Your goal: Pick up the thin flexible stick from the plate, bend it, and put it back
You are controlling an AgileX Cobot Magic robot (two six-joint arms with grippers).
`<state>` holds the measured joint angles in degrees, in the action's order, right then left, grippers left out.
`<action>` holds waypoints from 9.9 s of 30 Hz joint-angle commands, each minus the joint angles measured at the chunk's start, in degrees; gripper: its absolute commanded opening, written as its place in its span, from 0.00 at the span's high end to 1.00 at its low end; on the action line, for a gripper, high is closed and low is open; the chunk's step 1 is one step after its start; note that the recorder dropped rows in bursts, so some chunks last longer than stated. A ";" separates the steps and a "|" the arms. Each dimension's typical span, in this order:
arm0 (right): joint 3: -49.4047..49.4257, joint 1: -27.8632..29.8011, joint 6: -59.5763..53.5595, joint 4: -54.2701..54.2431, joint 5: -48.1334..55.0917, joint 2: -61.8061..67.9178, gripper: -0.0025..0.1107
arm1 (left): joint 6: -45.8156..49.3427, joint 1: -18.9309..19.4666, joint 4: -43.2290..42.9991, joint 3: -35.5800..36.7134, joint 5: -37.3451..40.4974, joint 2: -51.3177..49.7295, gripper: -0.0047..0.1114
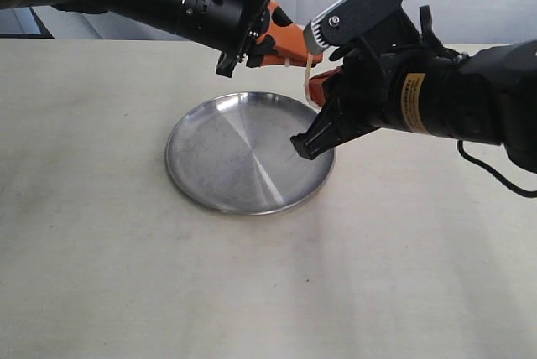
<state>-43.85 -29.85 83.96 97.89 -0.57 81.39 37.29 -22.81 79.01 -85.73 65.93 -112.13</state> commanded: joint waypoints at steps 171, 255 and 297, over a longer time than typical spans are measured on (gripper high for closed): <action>26.56 25.76 -11.18 -43.58 10.63 -67.47 0.99 | 15.44 7.21 -27.47 46.40 -41.78 72.55 0.96; 43.85 36.70 -83.96 -98.30 17.99 -78.85 0.99 | -29.32 7.32 -66.60 67.57 -46.84 97.49 0.96; 43.85 36.70 -83.96 -98.88 17.99 -78.85 0.99 | -32.34 17.28 -68.51 85.73 -53.98 112.13 0.96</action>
<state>-0.13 6.52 0.00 -0.90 17.84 2.74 4.88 -5.69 11.14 -0.24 12.77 -0.37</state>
